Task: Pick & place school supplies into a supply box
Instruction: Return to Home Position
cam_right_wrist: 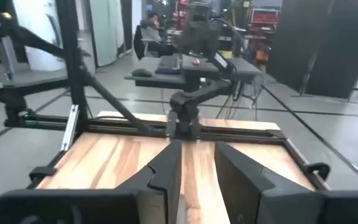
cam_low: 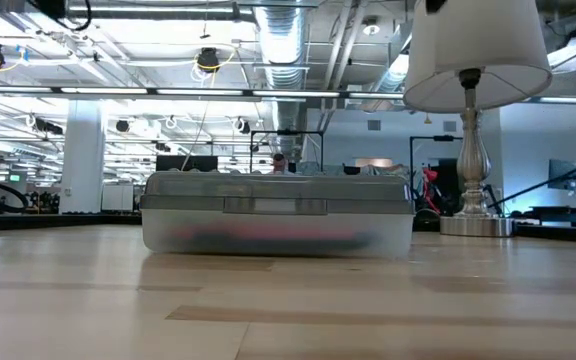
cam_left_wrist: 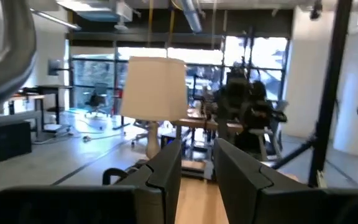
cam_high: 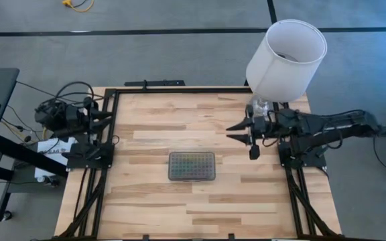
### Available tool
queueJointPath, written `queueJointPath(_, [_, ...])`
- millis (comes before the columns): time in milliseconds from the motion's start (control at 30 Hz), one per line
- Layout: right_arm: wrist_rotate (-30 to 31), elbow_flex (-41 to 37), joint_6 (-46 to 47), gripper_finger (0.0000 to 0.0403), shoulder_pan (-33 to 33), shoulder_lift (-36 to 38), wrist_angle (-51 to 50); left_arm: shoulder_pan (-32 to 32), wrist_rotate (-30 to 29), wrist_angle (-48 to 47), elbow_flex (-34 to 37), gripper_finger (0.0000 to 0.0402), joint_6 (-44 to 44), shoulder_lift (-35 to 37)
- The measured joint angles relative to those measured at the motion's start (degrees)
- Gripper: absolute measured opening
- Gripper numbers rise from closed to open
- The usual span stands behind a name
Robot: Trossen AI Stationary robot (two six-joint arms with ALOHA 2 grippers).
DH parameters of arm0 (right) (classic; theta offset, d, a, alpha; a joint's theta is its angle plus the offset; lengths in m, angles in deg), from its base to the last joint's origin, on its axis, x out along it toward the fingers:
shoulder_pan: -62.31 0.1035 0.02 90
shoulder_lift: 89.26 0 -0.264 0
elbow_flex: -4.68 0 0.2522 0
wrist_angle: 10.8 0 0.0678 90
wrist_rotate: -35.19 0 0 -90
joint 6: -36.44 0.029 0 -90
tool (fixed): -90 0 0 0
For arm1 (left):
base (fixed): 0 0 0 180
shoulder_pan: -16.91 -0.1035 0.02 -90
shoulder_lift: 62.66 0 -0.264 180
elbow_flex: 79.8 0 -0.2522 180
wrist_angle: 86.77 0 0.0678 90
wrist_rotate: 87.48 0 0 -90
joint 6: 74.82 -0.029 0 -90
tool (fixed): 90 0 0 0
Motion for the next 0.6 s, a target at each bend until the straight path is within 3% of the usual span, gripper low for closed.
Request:
queueJointPath(267, [-0.80, -16.30, 1.11, 0.0092, -4.53, 8.52, 14.62, -0.19, -6.27, -1.15, 3.12, 0.0091, 0.13, 1.96])
queueJointPath(467, [-3.55, -23.82, 1.17, 0.0092, -5.16, 15.41, 20.50, -0.25, -6.77, -4.25, 5.12, 0.0091, 4.13, 1.98])
queueJointPath(600, [-3.51, -28.39, 1.00, 0.0092, -4.14, 17.17, 24.60, -0.35, -6.24, 0.88, 9.94, 0.0091, 3.75, 1.98])
